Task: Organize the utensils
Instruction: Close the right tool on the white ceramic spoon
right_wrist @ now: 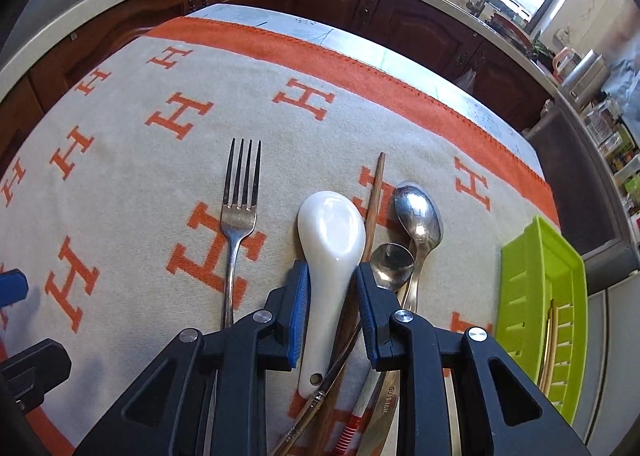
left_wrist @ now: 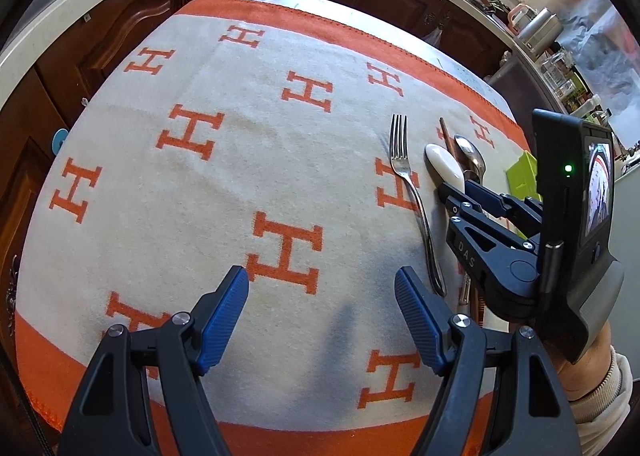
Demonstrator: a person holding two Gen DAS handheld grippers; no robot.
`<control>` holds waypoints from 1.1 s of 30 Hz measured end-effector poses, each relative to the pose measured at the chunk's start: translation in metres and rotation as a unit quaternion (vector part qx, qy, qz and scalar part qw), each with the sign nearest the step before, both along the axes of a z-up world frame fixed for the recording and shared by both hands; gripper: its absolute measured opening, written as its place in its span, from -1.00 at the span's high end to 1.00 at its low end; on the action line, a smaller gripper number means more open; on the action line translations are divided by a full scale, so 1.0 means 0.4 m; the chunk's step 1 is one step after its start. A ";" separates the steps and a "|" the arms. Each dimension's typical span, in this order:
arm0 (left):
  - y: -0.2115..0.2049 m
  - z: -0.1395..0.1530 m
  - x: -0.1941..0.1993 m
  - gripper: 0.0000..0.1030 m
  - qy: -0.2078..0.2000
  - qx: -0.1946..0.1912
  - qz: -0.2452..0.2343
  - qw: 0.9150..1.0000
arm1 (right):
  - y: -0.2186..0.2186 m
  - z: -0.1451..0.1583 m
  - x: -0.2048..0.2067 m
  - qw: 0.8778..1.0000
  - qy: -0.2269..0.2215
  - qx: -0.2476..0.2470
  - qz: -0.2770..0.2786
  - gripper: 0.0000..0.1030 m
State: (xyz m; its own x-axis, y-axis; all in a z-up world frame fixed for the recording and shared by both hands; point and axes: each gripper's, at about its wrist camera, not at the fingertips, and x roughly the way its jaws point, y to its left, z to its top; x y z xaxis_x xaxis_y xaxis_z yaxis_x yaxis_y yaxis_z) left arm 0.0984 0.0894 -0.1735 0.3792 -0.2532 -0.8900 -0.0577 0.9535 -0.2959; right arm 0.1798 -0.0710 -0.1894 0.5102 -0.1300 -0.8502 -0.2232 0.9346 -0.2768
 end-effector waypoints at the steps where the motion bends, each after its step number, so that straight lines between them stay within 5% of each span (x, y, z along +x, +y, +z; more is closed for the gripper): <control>1: 0.000 0.000 0.000 -0.43 0.000 0.000 0.000 1.000 | -0.006 0.003 0.001 1.000 0.001 0.010 -0.003 0.57; 5: 0.000 0.003 0.001 -0.43 -0.001 0.002 0.000 1.000 | -0.065 0.026 0.008 0.994 0.023 0.106 -0.033 0.59; 11: -0.014 0.007 0.002 -0.43 -0.001 0.005 -0.007 1.000 | -0.177 0.032 0.025 0.957 0.080 0.268 -0.080 0.60; 19: -0.035 0.017 0.004 -0.43 -0.002 0.012 -0.015 1.000 | -0.233 0.018 0.015 0.933 0.091 0.333 -0.104 0.63; 24: -0.045 0.016 0.010 -0.43 0.001 0.015 -0.021 1.000 | -0.291 -0.006 0.011 0.900 0.110 0.401 -0.129 0.68; 33: -0.076 0.004 0.032 -0.43 0.018 0.018 -0.037 0.999 | -0.352 -0.014 -0.030 0.876 0.097 0.452 -0.138 0.87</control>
State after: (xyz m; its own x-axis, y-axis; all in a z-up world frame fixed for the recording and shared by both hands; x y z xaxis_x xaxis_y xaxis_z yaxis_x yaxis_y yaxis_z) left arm 0.1111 0.0589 -0.1717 0.3283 -0.2477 -0.9115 0.0041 0.9654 -0.2609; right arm 0.1678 -0.2119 -0.1951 0.4004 0.5461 -0.7358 0.0844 0.7776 0.6230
